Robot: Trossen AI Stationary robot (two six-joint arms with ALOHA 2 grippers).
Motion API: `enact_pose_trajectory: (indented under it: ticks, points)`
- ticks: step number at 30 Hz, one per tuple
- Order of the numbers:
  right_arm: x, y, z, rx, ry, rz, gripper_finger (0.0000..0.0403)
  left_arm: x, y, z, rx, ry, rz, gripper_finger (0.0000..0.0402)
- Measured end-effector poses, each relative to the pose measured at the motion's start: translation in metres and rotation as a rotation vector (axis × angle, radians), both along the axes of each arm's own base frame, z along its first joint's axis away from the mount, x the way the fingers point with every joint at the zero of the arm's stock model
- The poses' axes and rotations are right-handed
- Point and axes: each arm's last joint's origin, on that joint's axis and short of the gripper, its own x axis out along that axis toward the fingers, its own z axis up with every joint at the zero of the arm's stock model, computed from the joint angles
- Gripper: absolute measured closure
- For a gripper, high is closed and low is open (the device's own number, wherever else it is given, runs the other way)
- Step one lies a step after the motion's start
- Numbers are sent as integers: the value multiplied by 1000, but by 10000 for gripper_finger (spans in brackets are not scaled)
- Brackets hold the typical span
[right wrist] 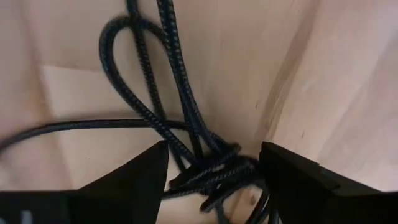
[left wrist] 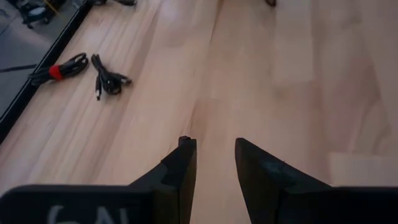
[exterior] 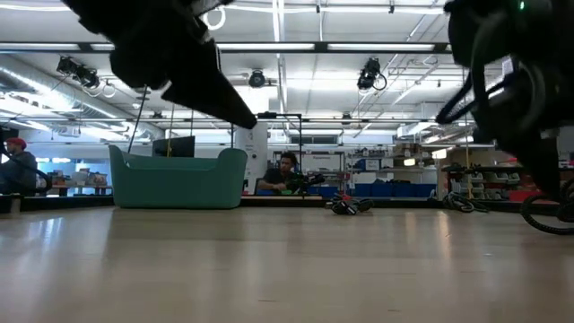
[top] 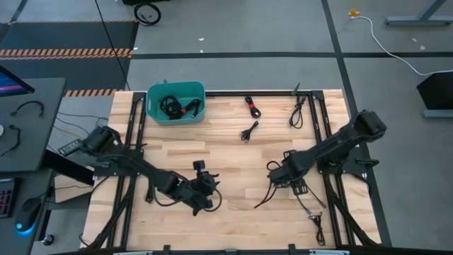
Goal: Pick and place USB-C Cables
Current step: Put the black charger cable into the blue bin
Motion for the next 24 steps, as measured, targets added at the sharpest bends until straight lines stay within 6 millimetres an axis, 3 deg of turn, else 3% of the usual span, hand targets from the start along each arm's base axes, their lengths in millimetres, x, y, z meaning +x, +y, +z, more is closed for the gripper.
enact_pose_trajectory:
  ticks: [4, 8, 11, 14, 16, 19, 24]
  points:
    - [6, 2, -22, -37, 92, 48, 179, 5, 7, -10, 16, 31, 24, 285]
    - [8, 4, -37, -45, 150, 50, 267, 7, 9, -17, 25, 49, 34, 285]
    - [10, 5, -38, -27, 136, 41, 362, 6, 9, -19, 6, 42, 48, 285]
    - [12, 1, -31, -25, 54, -1, 374, 0, 12, -27, -5, 41, 74, 285]
    - [21, -4, -23, -53, -96, -41, 370, -4, 13, -34, -29, 7, 91, 285]
    - [47, -10, -7, -52, -498, -119, 373, -13, 17, -48, -97, -77, 110, 285]
    - [72, -15, 14, 191, -1021, -75, 373, -27, 19, -60, -199, -251, 66, 285]
